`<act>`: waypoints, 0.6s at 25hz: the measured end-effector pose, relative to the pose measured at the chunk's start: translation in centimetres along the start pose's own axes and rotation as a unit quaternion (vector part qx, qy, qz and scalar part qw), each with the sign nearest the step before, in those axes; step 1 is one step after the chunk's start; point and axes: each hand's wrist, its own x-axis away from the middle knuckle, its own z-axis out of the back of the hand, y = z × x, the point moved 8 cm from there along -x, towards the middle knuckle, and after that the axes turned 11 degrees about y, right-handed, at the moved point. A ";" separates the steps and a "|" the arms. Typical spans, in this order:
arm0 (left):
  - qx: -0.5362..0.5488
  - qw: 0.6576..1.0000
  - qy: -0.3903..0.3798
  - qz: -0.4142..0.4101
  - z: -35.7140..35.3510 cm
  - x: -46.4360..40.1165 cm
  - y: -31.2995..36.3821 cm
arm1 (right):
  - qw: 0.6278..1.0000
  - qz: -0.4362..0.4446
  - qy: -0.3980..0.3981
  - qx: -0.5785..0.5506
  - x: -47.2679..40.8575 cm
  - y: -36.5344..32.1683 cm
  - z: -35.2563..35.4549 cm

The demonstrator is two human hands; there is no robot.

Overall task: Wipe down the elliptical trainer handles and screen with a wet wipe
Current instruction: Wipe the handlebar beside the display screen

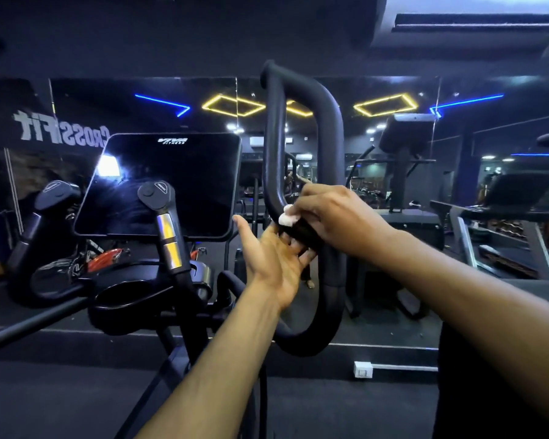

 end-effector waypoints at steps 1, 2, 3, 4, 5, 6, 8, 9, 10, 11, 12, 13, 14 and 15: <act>-0.002 1.000 0.004 -0.004 -0.2 -0.2 0.5 | 1.000 -0.024 0.017 -0.002 -1.1 0.0 -0.1; -0.006 1.000 0.005 -0.008 -0.5 -0.5 1.1 | 0.999 -0.039 0.032 -0.003 -2.0 -0.4 -0.5; -0.018 1.000 0.006 -0.012 -0.7 -0.7 1.7 | 0.998 -0.045 0.041 0.000 -2.3 -1.0 -0.9; -0.031 0.999 0.009 -0.014 -0.8 -0.9 2.1 | 0.999 -0.030 0.041 0.005 -2.1 -1.7 -1.3; -0.044 0.999 0.011 -0.011 -0.9 -1.0 2.3 | 1.000 -0.001 0.025 0.010 -1.3 -2.2 -1.4; -0.054 0.998 0.011 -0.005 -0.8 -0.9 2.3 | 0.999 0.035 0.002 0.012 -0.2 -2.5 -1.1; -0.064 0.998 0.008 0.001 -0.6 -0.8 2.2 | 0.998 0.064 -0.015 0.018 0.4 -1.9 -0.1; -0.068 0.998 0.008 0.001 -0.6 -0.8 2.1 | 0.999 0.033 -0.007 0.022 -0.4 -1.3 0.1; -0.076 0.997 0.009 0.000 -0.6 -0.9 2.1 | 0.999 -0.013 0.021 0.024 -1.5 -0.7 0.0; -0.085 0.996 0.011 -0.003 -0.7 -1.1 2.3 | 0.997 -0.054 0.055 0.021 -2.4 -0.6 -0.3; -0.093 0.996 0.012 -0.002 -0.9 -1.2 2.5 | 0.994 -0.074 0.076 0.025 -3.1 -1.0 -0.7; -0.096 0.995 0.014 0.004 -0.9 -1.3 2.8 | 0.995 -0.062 0.079 0.031 -3.1 -1.7 -1.3; -0.096 0.995 0.015 0.010 -1.0 -1.4 3.1 | 0.997 -0.030 0.063 0.033 -2.6 -2.4 -1.8; -0.099 0.995 0.012 0.014 -1.1 -1.6 3.4 | 0.999 0.013 0.036 0.035 -1.7 -2.7 -2.1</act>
